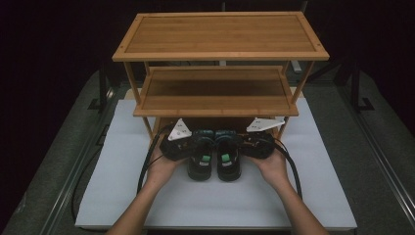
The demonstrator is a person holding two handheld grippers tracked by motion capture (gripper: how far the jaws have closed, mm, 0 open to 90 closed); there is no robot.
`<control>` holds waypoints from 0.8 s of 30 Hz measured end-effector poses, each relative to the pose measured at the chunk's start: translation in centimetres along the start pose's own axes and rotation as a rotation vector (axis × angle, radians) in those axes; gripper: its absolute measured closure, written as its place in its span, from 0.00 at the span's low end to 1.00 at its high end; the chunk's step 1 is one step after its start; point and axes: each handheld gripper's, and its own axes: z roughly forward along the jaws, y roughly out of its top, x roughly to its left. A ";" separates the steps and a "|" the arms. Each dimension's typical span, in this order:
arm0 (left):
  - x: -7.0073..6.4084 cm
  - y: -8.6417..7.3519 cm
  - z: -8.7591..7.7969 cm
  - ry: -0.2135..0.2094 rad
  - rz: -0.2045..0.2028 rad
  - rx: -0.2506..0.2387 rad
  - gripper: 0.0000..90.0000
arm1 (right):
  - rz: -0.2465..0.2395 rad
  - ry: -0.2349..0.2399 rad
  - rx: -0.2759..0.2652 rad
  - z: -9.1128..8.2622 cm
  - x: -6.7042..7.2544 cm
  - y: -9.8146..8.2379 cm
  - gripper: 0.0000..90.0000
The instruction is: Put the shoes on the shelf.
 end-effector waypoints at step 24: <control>1.7 -0.2 3.1 0.111 0.009 -0.053 0.79 | 0.012 -0.110 -0.085 2.3 -2.2 -0.1 0.78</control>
